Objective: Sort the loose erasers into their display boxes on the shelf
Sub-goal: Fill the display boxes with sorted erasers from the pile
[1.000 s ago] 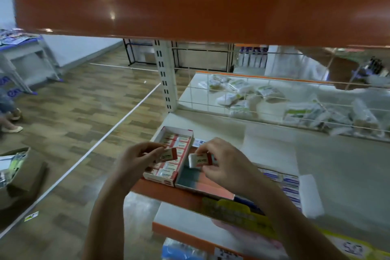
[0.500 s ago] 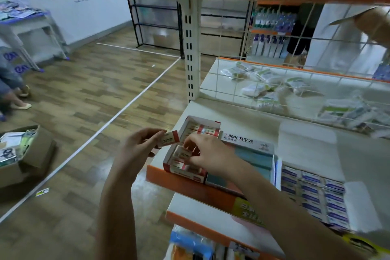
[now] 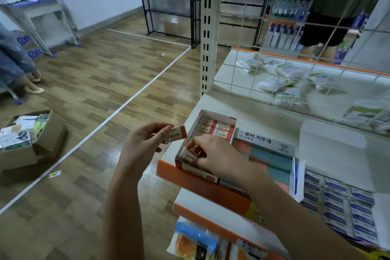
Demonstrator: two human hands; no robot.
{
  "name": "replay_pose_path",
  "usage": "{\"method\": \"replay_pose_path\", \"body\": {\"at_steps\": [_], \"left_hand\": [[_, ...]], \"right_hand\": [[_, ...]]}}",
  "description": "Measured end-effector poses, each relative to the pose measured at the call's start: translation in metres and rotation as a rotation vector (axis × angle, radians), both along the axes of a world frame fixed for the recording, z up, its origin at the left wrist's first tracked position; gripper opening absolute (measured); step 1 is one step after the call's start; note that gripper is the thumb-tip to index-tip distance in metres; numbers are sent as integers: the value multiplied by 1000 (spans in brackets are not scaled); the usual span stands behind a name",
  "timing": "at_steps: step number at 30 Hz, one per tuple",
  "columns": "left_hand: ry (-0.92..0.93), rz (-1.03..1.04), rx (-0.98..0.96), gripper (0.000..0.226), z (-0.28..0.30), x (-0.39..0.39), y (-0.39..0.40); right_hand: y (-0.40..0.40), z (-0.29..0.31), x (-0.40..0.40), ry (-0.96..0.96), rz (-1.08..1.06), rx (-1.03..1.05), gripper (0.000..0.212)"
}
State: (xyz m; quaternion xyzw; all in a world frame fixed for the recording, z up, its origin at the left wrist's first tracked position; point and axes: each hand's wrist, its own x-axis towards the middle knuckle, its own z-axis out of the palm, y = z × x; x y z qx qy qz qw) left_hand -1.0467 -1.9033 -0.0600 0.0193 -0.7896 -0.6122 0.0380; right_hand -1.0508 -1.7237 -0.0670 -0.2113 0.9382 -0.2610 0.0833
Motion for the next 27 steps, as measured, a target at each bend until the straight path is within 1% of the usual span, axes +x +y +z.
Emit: {"method": "replay_pose_path", "body": {"at_steps": [7,10,12,13,16,19,23,27], "left_hand": [[8,-27,-7,12,-2,0,0],[11,-60,-32,14,-2,-2,3],[1,-108,-62,16,0,-4,8],[-5,-141,-104,16,1,-7,10],[-10,-279,-326,11,8,-14,24],[-29,-399,-495,9,13,-17,45],[-55,-498,-624,7,11,-23,66],[-118,-548,-741,11,9,-25,70]], "right_hand": [[-2,6,1,-13,56,80,28],[2,6,2,2,44,102,26],[10,10,3,25,-1,90,25],[15,12,4,37,-33,73,26],[33,20,6,83,-127,42,27],[46,25,8,108,-175,70,28],[56,26,11,110,-215,84,28],[63,25,14,103,-231,68,27]]}}
